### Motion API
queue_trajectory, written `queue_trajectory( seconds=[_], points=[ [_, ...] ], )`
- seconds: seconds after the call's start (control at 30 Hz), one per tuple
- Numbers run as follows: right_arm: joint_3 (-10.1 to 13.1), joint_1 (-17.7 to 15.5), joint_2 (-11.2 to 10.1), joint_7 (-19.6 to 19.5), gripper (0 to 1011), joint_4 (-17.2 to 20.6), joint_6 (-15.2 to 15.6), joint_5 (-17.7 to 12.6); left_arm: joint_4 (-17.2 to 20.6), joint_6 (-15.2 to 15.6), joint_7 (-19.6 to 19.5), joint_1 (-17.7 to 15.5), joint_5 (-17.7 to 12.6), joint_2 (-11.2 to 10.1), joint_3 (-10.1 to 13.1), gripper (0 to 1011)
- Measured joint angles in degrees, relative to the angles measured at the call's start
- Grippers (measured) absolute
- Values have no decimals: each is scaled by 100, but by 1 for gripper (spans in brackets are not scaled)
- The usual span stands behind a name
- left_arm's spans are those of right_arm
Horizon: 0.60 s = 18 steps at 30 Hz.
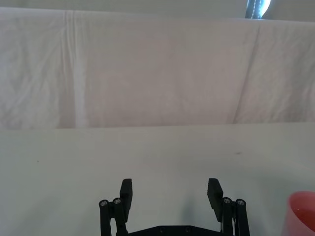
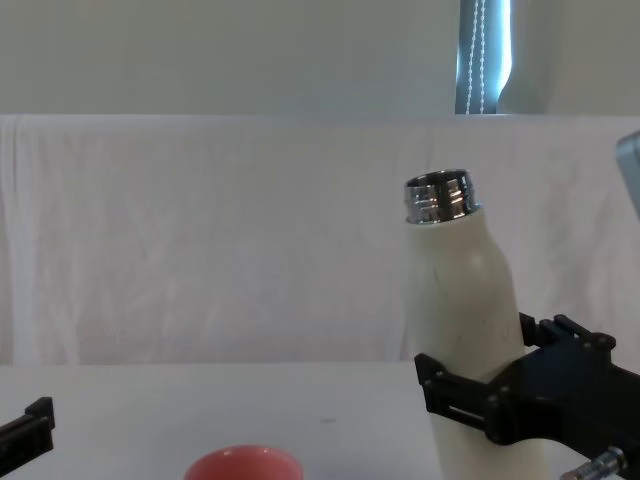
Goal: Grasp the thermos with one hand and pour water into the cup lid.
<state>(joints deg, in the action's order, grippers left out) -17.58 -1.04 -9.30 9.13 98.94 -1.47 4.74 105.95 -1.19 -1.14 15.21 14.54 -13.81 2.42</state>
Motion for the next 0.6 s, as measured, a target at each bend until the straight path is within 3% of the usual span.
queue_trajectory(
  seconds=[0.23,0.6],
  points=[
    [-90,72,-38,-31,946,77,191,329,0,0,0,0,0,0,0,1001],
    [-79,44,-127,-2,946,139,-20,508,0,0,0,0,0,0,0,1001]
  ],
)
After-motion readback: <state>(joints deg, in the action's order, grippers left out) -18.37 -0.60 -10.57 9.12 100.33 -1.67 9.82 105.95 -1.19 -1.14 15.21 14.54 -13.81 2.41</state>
